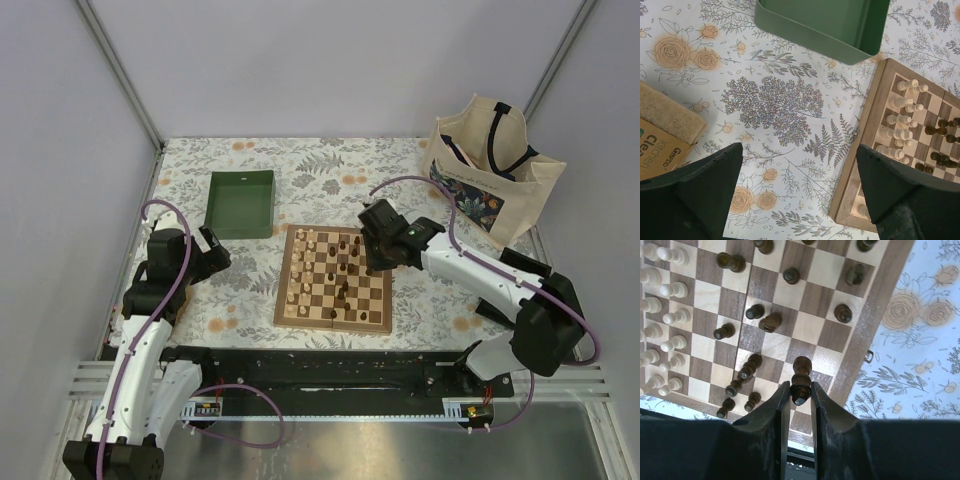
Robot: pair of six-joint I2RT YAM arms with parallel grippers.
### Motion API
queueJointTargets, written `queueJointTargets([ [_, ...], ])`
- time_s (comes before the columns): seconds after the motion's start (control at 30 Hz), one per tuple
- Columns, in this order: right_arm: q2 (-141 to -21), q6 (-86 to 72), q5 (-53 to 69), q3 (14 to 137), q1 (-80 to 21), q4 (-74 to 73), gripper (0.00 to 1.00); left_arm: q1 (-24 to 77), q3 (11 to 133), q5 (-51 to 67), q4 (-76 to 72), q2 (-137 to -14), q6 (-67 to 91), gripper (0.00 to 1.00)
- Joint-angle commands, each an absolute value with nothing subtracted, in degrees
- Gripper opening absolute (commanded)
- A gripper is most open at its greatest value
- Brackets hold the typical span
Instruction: Set up the chess pieces on the board
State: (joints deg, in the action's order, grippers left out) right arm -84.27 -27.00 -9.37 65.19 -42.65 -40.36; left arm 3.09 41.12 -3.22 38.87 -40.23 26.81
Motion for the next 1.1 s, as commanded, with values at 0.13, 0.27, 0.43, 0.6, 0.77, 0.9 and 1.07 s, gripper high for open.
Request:
queueJointTargets([
  [0.13,-81.38,-27.95,-10.28,60.38,-40.87,-40.52,0.21,2.81,42.01,-2.20,36.04,-39.73,26.54,0.99],
  [0.27,-81.74,-28.04,-9.32,59.24,-40.34,-39.55,0.21,2.81,41.92,-2.28,36.04,-39.55,26.54,0.99],
  [0.43,-82.26,-27.86,-9.14,58.62,-40.08,-38.76,0.22,2.81,42.01,-2.37,36.12,-39.73,26.46,0.99],
  [0.6,-82.88,-27.86,-7.91,58.71,-39.82,-38.41,0.21,2.81,41.92,-2.46,36.04,-39.73,26.54,0.99],
  [0.77,-82.97,-28.04,-5.54,58.80,-39.90,-37.53,0.22,2.81,42.01,-2.29,36.04,-39.73,26.54,0.99],
  [0.9,-83.50,-29.09,-1.77,58.97,-39.90,-35.07,0.22,2.81,42.01,-2.29,36.12,-39.81,26.54,0.99],
  [1.07,-84.72,-28.39,-1.67,60.29,-40.34,-34.98,0.22,2.81,42.01,-2.64,36.04,-39.46,26.54,0.99],
])
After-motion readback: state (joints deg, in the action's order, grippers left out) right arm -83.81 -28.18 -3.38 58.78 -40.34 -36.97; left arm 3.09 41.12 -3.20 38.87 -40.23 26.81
